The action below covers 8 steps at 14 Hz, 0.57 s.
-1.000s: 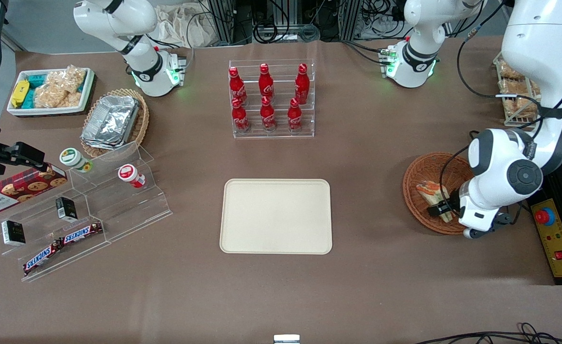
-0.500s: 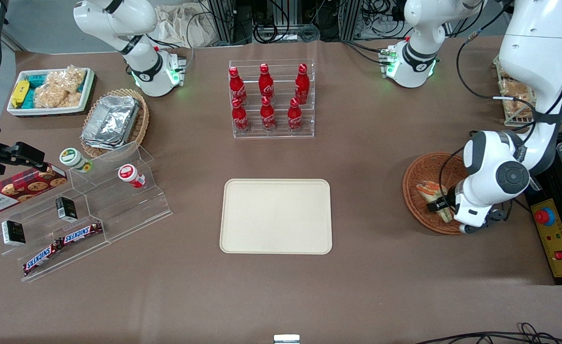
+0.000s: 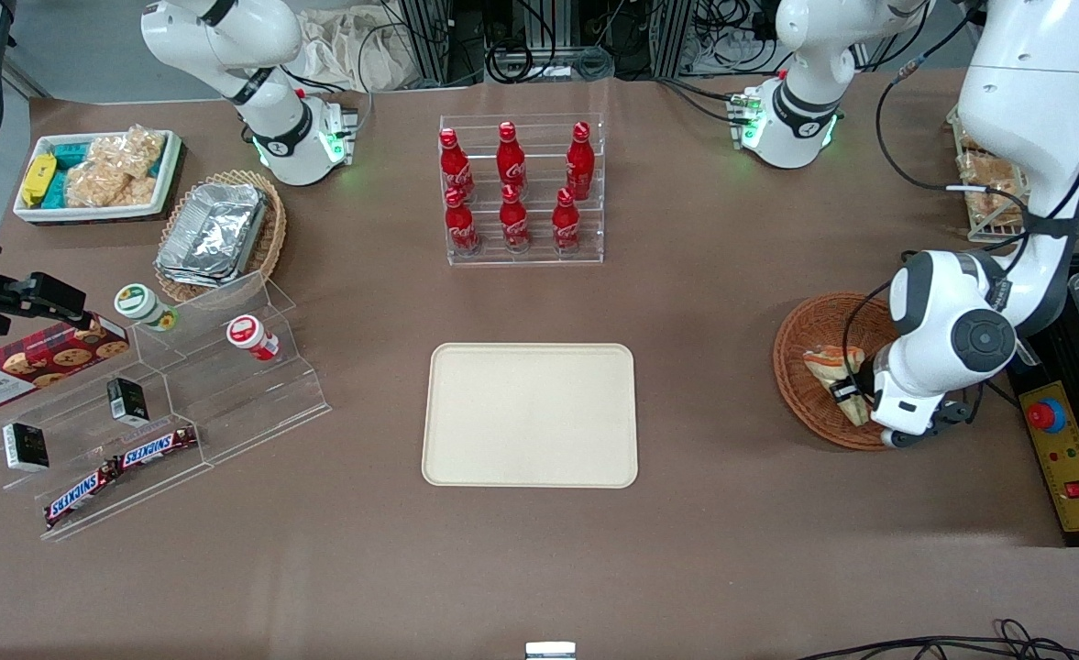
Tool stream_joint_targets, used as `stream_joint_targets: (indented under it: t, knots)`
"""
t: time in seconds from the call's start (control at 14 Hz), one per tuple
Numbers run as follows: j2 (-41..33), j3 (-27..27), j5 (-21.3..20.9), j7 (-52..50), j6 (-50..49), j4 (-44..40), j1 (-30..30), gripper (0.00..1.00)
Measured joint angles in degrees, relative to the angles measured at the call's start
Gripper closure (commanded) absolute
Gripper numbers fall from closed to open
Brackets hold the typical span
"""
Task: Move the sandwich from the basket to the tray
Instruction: 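Lift the sandwich from the basket and carry it toward the tray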
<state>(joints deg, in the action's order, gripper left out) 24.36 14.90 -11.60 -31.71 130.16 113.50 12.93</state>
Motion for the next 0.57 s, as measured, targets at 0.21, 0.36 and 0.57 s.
stream_joint_targets:
  t: [0.21,0.36,0.57]
  knots:
    - [-3.9,1.6,0.0,0.2,-13.7,-5.7,0.0,1.00]
    - [-5.9,3.5,1.0,1.1,-25.3,-13.1,0.0,1.00]
    - [-6.9,4.1,5.8,6.5,-38.7,-26.7,-0.1,0.97]
